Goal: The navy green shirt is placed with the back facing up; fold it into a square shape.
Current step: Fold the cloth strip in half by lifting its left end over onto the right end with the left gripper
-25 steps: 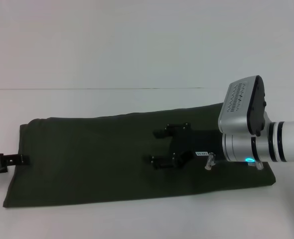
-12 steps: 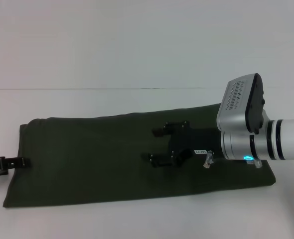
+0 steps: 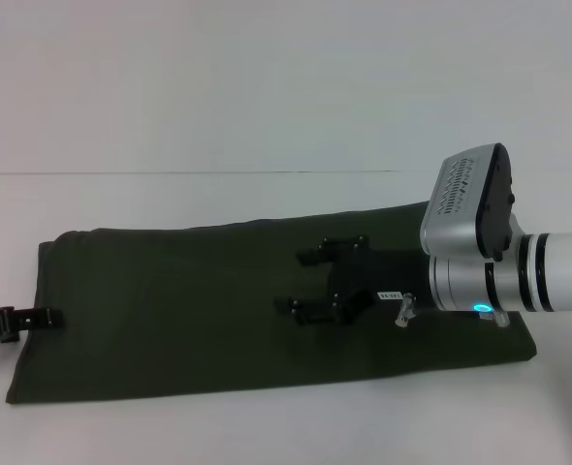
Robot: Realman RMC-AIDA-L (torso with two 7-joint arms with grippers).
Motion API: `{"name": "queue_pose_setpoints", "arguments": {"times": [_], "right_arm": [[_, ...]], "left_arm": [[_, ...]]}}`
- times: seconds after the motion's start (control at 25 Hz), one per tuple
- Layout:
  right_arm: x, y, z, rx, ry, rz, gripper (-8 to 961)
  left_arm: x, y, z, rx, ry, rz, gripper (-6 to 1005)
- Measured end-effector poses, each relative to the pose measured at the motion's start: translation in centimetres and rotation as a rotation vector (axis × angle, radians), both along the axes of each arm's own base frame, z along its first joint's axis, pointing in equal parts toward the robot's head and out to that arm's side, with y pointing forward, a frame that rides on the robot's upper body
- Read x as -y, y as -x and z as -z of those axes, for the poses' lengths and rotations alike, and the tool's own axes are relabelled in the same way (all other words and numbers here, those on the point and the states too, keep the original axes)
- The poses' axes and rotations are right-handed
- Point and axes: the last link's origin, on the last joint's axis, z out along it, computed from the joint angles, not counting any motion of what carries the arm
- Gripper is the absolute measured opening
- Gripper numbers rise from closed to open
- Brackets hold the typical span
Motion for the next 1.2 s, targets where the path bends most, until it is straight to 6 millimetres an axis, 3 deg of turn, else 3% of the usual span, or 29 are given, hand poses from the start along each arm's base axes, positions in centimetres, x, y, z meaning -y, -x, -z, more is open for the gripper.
{"name": "queue_pose_setpoints", "arguments": {"times": [0.6,1.2], "right_arm": [[0.0,0.0,0.1,0.001,0.002,0.001,798],[0.0,0.0,0.1,0.001,0.002,0.000,797]], "left_arm": [[0.0,0.0,0.2,-0.002,-0.002,-0.002,867],[-0.1,-1.1,1.7,0.040,0.028,0.012,866]]}}
